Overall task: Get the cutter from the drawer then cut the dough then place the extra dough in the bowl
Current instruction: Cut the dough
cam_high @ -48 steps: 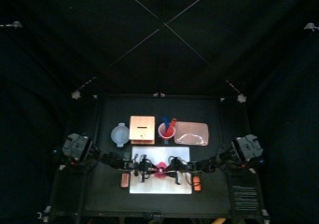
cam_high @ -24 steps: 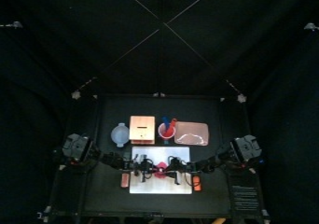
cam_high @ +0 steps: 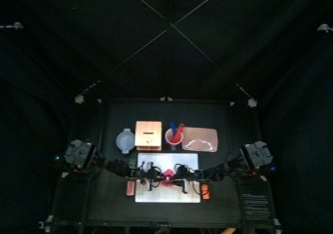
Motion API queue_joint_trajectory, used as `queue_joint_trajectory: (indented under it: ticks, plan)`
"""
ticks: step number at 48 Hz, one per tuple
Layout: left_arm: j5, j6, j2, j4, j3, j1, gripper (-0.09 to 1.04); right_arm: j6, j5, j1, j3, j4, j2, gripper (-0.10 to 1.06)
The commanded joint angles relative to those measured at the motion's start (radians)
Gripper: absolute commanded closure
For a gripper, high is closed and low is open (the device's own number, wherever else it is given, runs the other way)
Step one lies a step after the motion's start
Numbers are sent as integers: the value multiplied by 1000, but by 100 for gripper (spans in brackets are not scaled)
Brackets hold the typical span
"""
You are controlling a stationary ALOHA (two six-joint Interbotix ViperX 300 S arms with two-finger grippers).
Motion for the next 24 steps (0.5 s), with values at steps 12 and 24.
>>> queue_joint_trajectory:
  ticks: [12,24]
  plan:
    - [81,-2,66,3,5,-35,52,8,41,-8,2,11,41,40]
    - [103,-2,66,3,5,-29,52,8,54,-11,0,11,51,40]
